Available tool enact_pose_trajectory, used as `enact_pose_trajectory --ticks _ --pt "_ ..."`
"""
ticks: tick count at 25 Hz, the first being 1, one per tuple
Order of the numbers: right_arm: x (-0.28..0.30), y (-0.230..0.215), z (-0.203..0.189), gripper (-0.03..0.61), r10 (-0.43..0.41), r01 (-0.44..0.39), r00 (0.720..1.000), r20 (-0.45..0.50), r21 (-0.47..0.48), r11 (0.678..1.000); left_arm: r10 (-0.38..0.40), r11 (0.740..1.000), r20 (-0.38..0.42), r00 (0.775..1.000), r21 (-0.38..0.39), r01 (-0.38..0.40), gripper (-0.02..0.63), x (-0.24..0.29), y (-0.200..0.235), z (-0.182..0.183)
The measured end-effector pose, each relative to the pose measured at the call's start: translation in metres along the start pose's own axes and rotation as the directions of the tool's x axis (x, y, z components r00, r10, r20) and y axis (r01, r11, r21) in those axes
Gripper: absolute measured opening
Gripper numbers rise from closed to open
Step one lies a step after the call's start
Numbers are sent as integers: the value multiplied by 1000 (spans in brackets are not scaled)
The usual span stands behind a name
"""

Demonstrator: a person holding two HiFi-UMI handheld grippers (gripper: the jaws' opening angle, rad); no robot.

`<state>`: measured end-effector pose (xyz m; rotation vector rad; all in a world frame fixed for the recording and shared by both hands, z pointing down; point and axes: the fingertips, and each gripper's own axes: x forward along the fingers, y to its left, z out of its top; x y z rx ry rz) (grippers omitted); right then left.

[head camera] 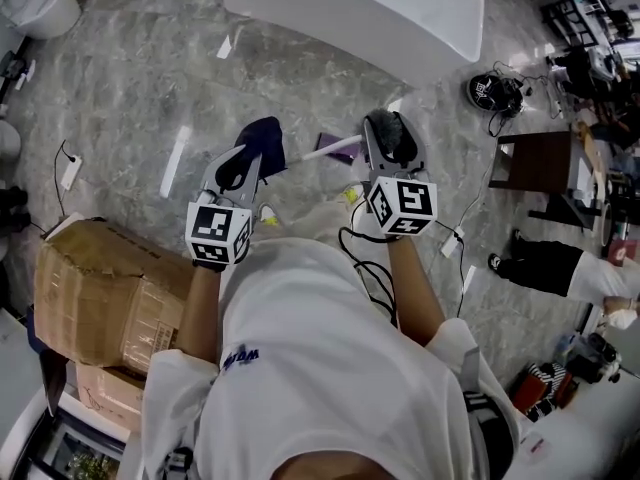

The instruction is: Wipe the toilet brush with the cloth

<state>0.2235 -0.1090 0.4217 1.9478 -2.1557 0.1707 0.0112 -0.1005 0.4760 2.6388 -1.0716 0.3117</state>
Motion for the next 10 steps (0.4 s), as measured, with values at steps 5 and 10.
enact_pose_trajectory --ticks 5,10 --pt "-5 3 -3 210 32 -32 999 -22 -16 999 -20 1000 -14 1000 -24 19 37 9 -13 -6" --pt "-7 0 11 210 53 -53 999 -6 -59 997 -44 999 -3 999 11 44 37 21 -23 2"
